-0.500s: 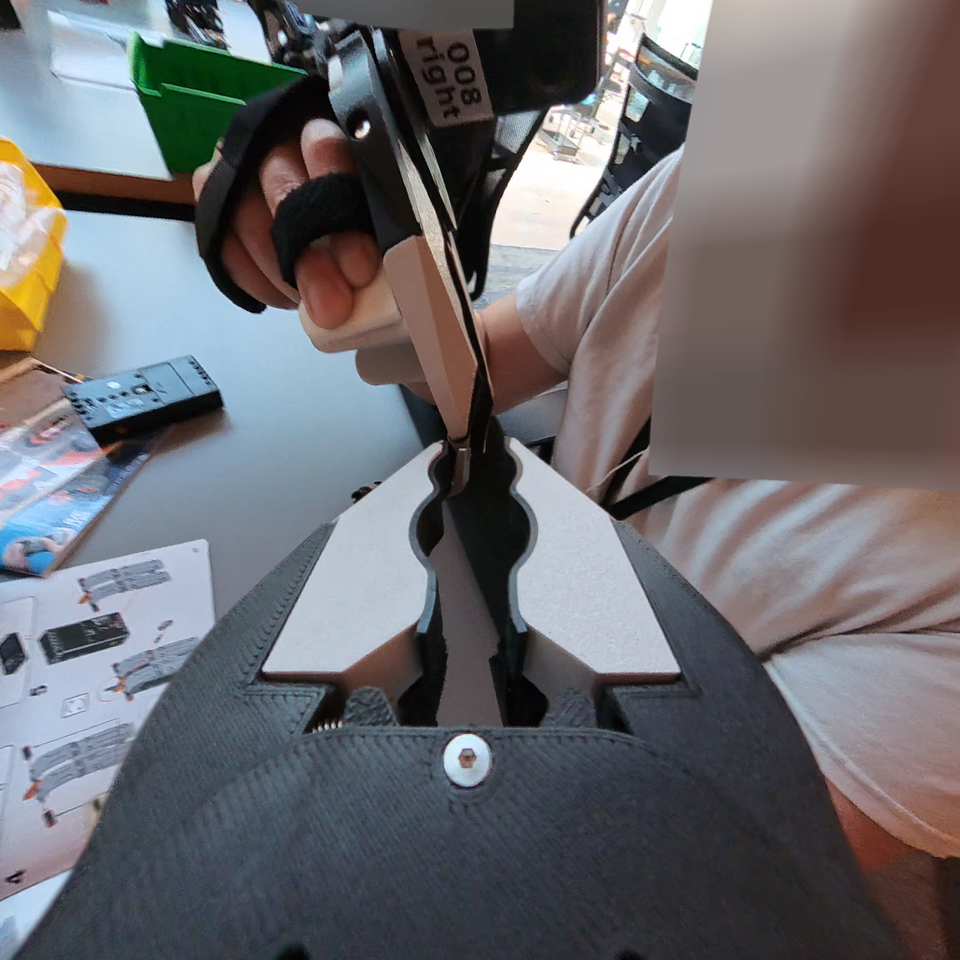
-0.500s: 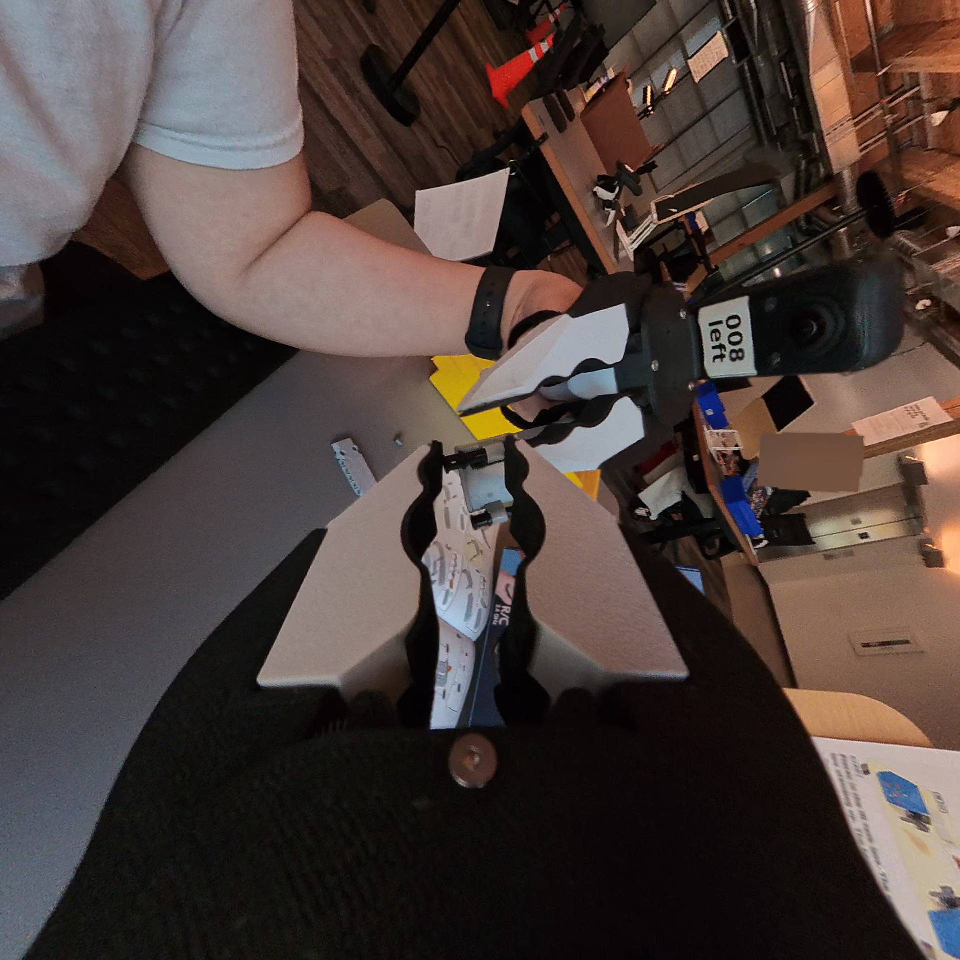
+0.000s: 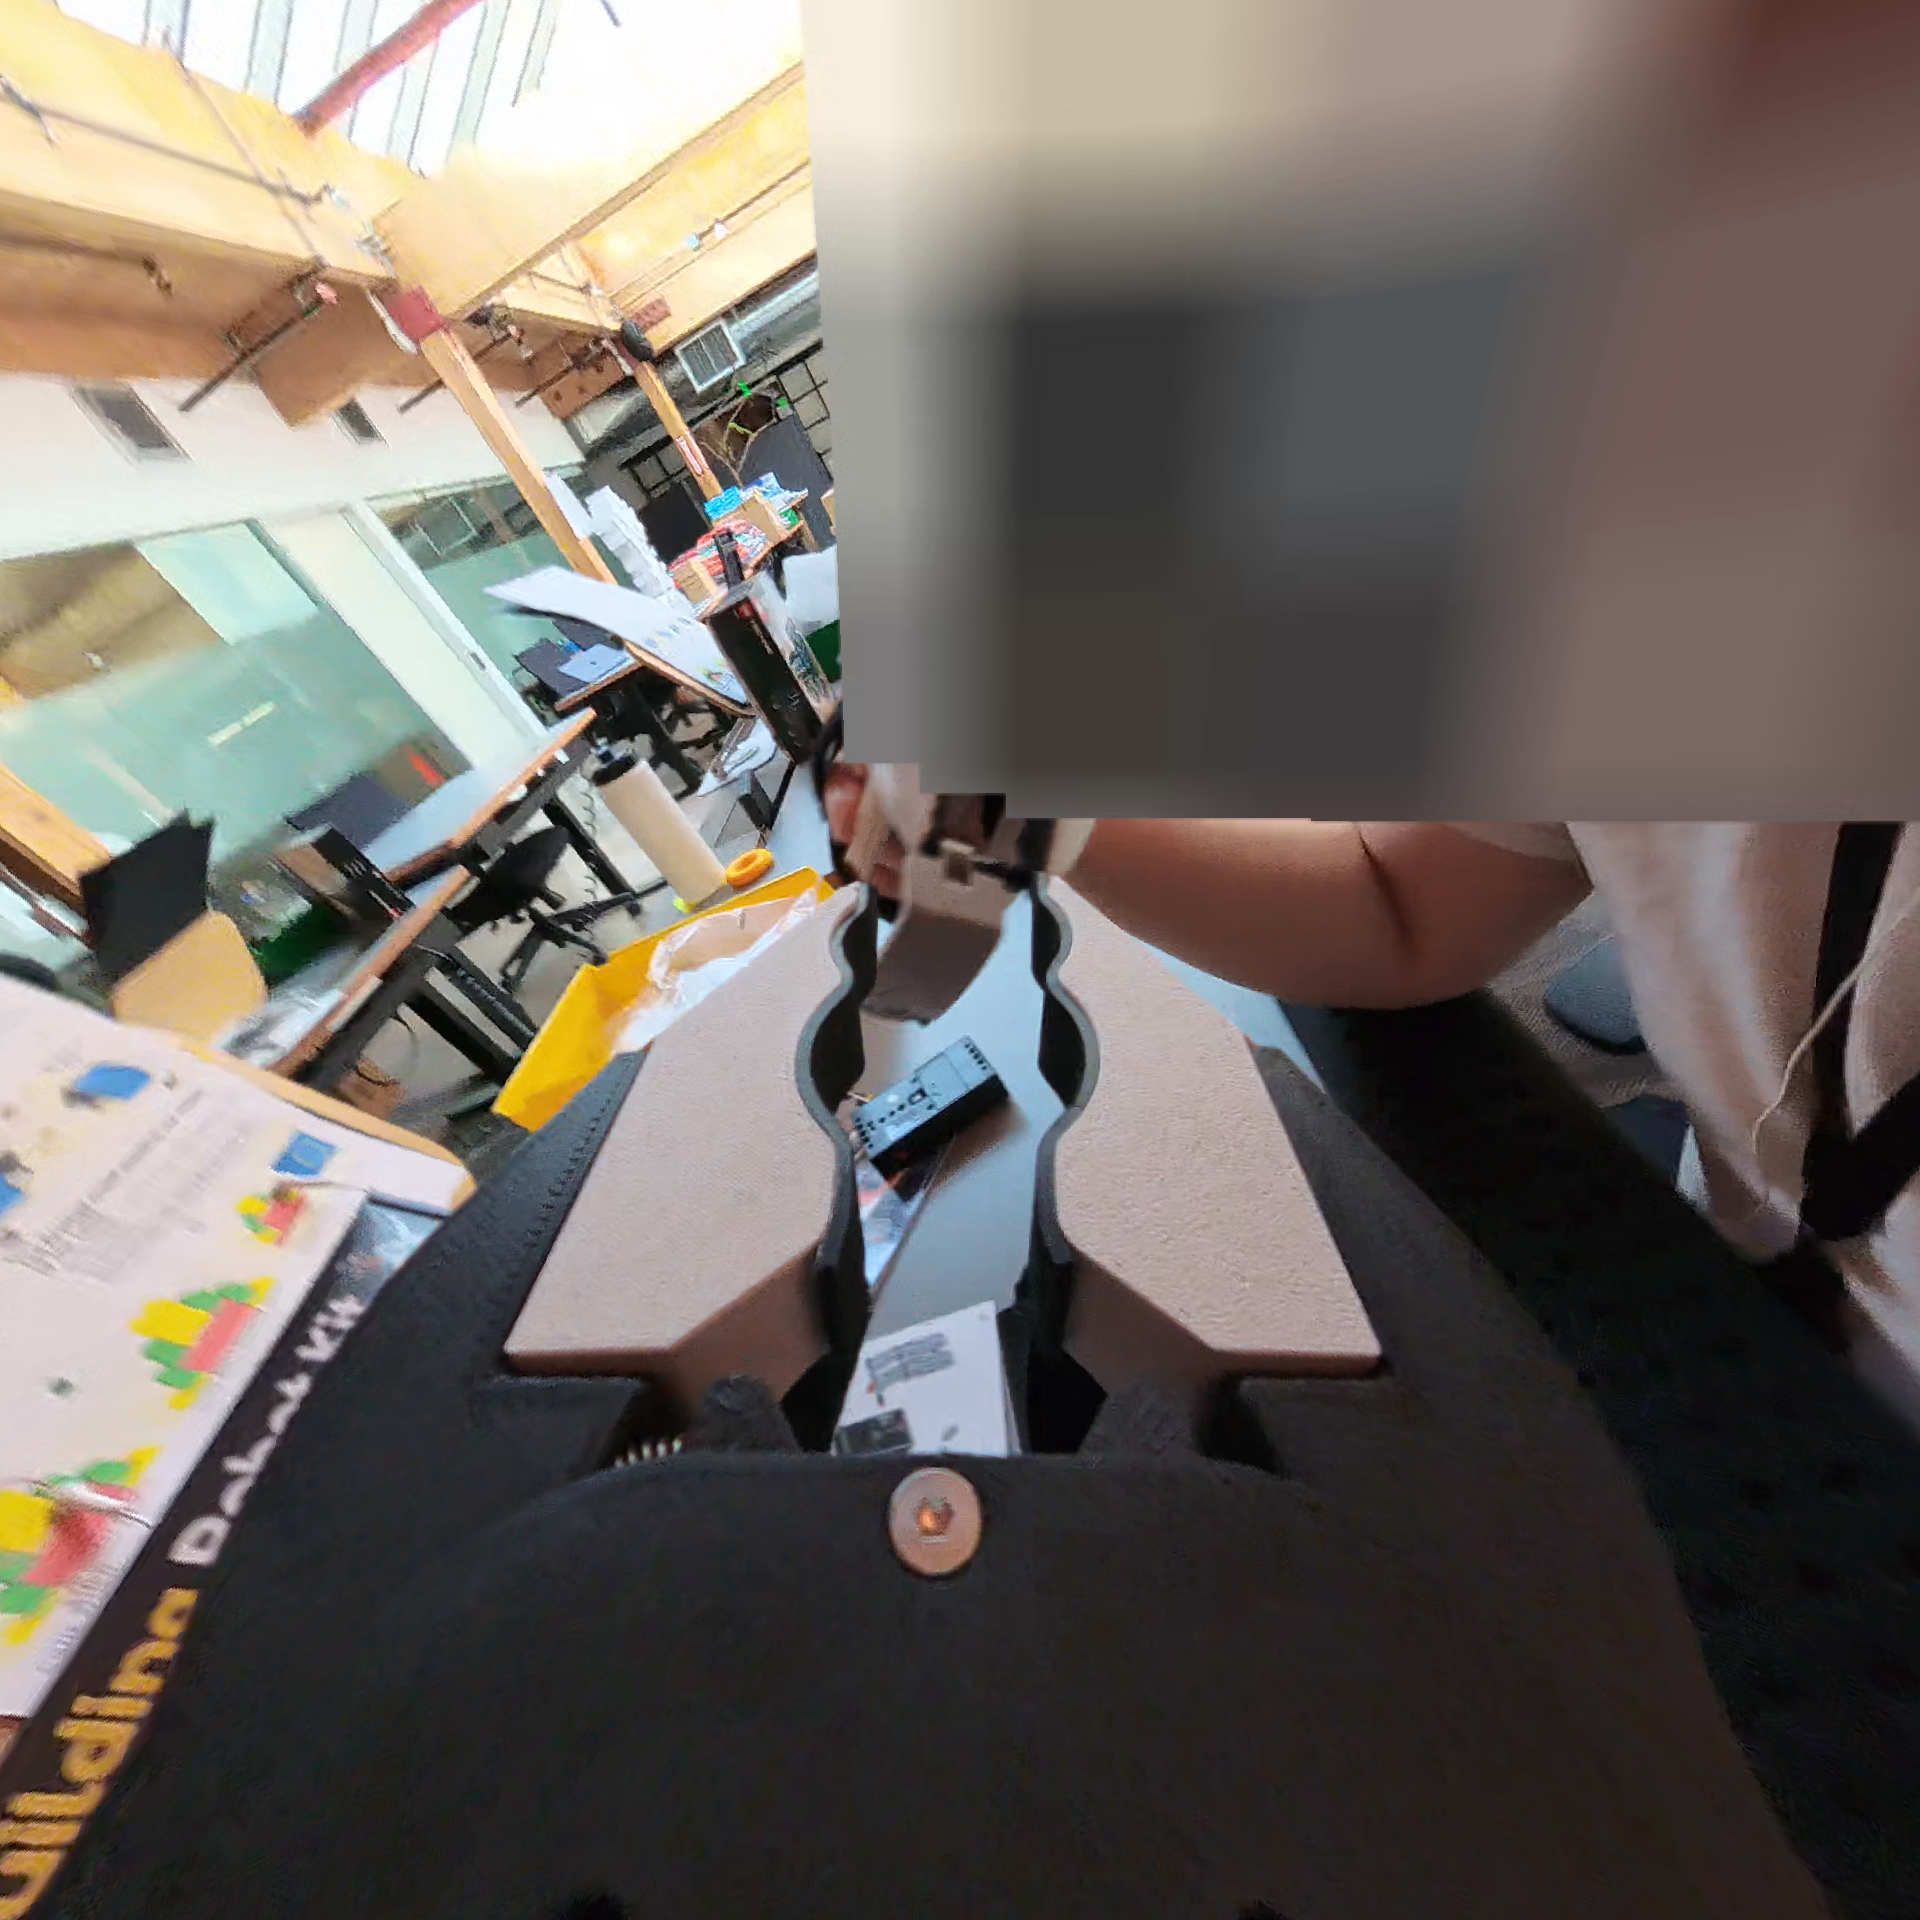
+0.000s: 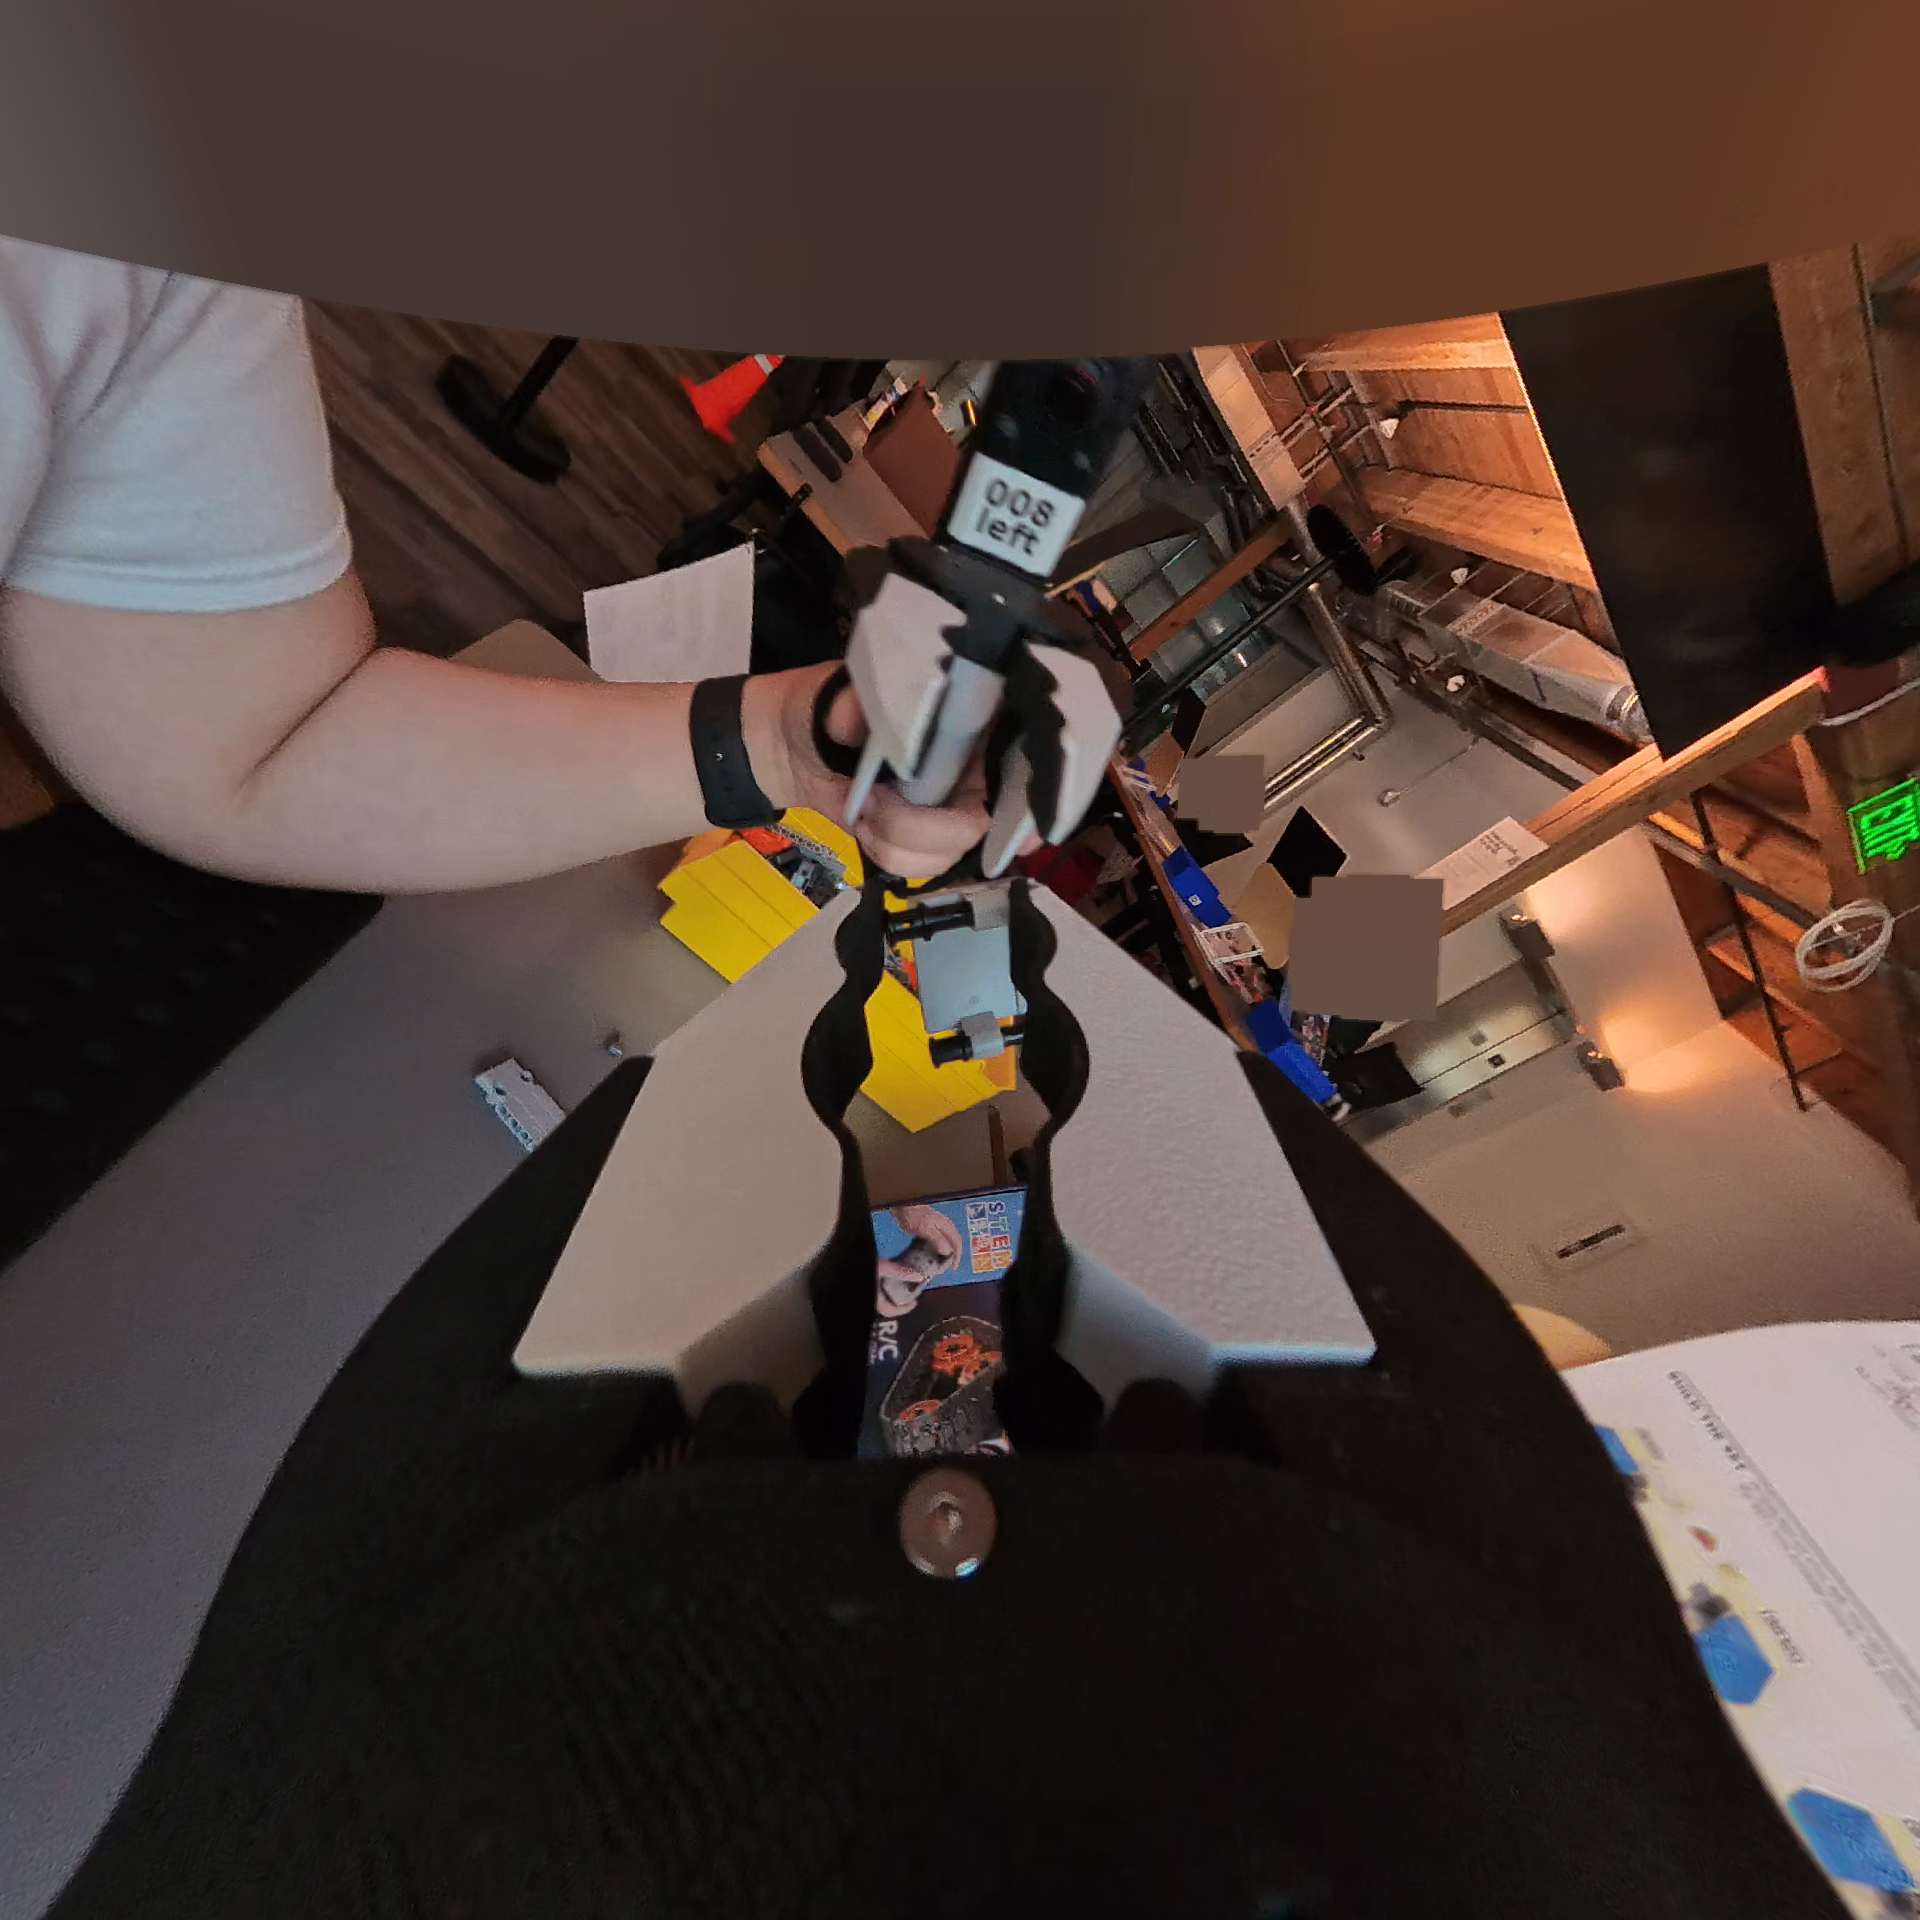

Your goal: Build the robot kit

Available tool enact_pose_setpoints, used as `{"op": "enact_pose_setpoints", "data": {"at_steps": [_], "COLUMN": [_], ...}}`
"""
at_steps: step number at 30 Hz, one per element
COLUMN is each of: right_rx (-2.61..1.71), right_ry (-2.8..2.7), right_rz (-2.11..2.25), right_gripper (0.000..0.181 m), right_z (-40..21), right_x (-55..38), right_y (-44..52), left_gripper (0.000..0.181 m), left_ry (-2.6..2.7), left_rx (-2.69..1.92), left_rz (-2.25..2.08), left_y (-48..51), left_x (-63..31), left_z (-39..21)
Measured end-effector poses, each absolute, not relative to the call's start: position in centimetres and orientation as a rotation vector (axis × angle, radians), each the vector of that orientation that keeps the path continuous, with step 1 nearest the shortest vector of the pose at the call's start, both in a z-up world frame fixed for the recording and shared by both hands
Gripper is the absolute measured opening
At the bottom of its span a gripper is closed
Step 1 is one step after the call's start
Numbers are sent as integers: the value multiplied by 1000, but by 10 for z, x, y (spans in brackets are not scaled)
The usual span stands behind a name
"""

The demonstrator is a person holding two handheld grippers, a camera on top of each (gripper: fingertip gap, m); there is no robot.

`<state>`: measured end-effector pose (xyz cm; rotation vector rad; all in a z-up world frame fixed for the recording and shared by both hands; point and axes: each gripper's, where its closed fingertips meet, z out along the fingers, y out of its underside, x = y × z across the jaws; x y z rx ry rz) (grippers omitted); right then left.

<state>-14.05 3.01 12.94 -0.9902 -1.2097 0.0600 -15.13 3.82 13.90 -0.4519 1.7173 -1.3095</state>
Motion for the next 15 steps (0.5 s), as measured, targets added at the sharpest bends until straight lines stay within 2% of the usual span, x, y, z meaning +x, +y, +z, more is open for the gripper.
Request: {"op": "enact_pose_setpoints", "data": {"at_steps": [8, 12, 15], "right_rx": [-988, -980, -986], "right_ry": [-1117, -1086, -1103], "right_rz": [170, 205, 227], "right_gripper": [23, 23, 24], "right_z": [142, 145, 142], "right_x": [-136, -136, -138], "right_y": [31, 32, 32], "left_gripper": [36, 23, 23], "left_ry": [1681, 1665, 1699], "left_rx": [-510, -500, -494], "left_rz": [-839, -860, -848], "left_y": [42, 42, 42], "left_x": [-127, -121, -122], "left_z": [130, 131, 126]}}
